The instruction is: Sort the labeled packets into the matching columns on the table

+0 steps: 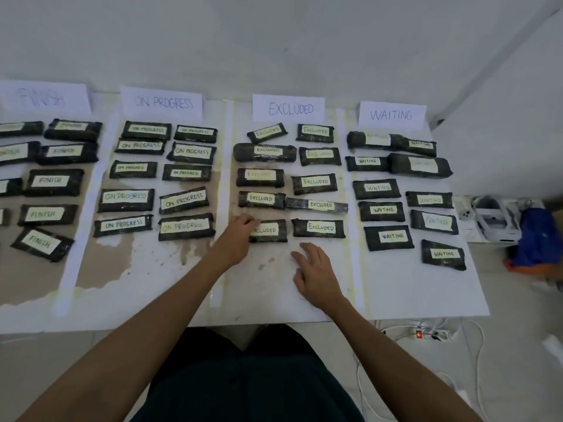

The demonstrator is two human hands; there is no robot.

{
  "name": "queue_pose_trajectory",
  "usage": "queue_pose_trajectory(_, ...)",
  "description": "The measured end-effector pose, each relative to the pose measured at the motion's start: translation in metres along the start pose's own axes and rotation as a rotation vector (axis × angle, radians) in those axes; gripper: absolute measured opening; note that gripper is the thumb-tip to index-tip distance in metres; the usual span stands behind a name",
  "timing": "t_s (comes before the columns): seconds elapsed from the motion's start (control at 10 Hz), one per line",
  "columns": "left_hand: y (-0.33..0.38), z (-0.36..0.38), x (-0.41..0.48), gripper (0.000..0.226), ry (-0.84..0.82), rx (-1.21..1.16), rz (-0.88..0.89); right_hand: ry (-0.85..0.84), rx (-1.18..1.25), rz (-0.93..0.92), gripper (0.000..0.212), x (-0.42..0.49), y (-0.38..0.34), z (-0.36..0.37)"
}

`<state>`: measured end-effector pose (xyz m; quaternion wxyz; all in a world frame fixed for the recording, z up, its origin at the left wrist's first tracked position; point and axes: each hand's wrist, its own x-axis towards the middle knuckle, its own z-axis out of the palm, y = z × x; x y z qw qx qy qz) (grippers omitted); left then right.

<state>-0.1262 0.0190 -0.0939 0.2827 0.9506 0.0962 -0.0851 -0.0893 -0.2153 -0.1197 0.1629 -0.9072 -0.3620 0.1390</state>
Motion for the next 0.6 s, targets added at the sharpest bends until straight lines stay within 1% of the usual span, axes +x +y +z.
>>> queue_pose_trajectory(0.1,-0.005,0.009,-0.001,0.058,0.021,-0.004,-0.007,0.034,0.075,-0.027,0.039,-0.003,0.009,0.006)
queue_pose_trajectory(0.3,-0.004,0.013,-0.002,0.06,0.033,0.018,-0.009,0.042,0.117,-0.018,0.039,-0.003,0.012,0.007)
queue_pose_trajectory(0.4,0.003,0.01,-0.007,0.06,0.026,0.041,-0.024,-0.001,0.107,-0.001,0.038,0.0,0.01,0.001)
queue_pose_trajectory(0.5,0.012,0.003,-0.013,0.06,0.062,0.035,-0.021,-0.044,0.064,-0.023,0.041,0.006,0.006,-0.015)
queue_pose_trajectory(0.6,0.024,-0.01,-0.021,0.059,0.052,0.025,-0.111,-0.092,0.074,0.045,0.048,0.013,0.0,-0.041)
